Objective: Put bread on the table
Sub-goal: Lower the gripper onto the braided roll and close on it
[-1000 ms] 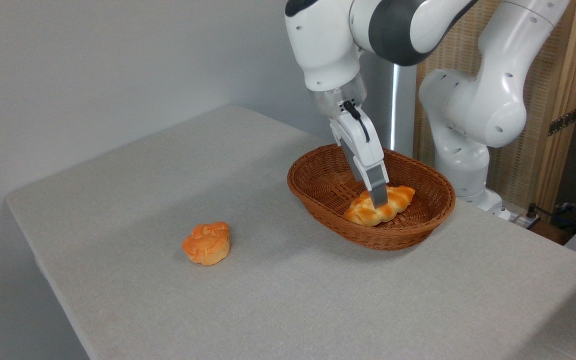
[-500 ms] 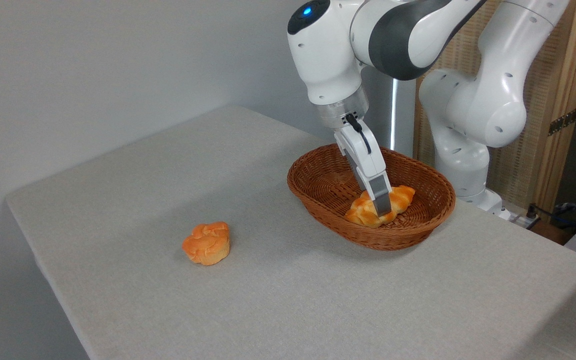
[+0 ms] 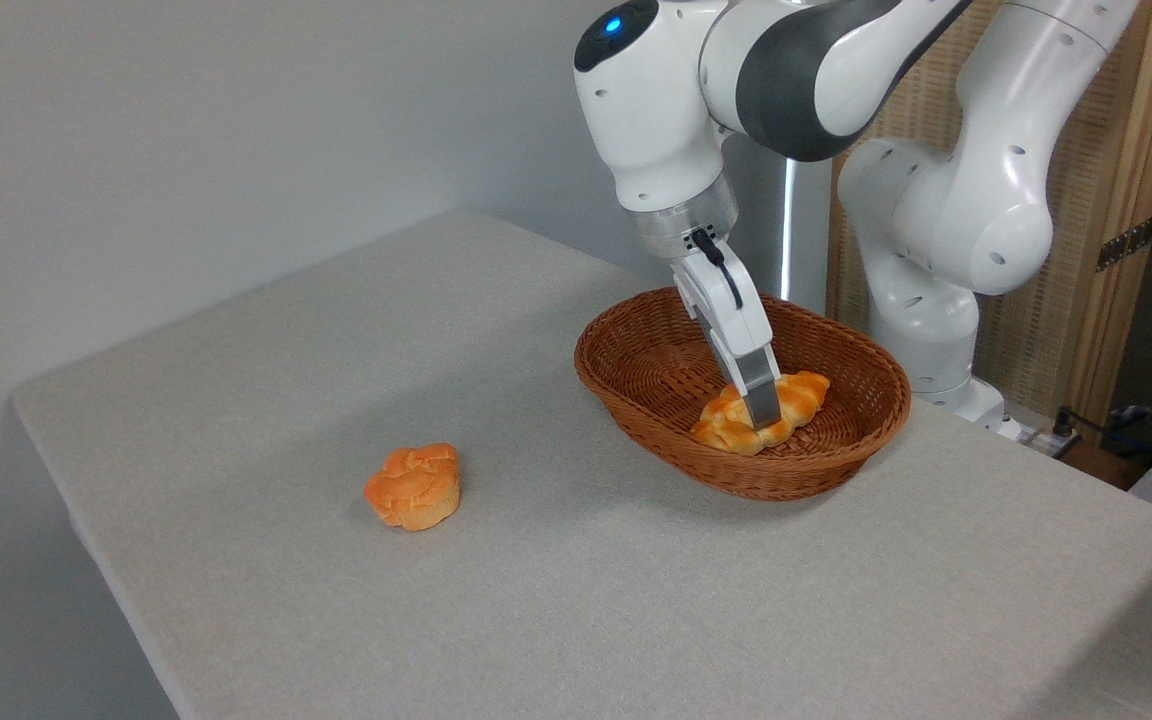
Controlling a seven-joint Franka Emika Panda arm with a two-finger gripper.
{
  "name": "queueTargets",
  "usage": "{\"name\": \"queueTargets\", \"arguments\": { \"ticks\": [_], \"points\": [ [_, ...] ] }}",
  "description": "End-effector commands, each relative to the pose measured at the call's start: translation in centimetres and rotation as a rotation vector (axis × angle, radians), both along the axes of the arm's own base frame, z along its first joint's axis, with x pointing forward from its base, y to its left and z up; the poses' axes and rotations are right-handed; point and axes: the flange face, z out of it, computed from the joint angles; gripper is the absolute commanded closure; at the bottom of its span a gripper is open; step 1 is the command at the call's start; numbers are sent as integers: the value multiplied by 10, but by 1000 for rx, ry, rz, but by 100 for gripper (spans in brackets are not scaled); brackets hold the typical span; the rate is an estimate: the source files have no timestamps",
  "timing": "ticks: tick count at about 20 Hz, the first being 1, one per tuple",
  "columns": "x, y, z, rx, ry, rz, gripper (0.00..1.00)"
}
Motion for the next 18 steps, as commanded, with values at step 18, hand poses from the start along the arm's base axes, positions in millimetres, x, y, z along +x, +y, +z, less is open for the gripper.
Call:
{"name": "queueTargets", "arguments": {
  "ticks": [18],
  "points": [
    [0, 6, 12, 6, 32, -25, 46]
  ]
}}
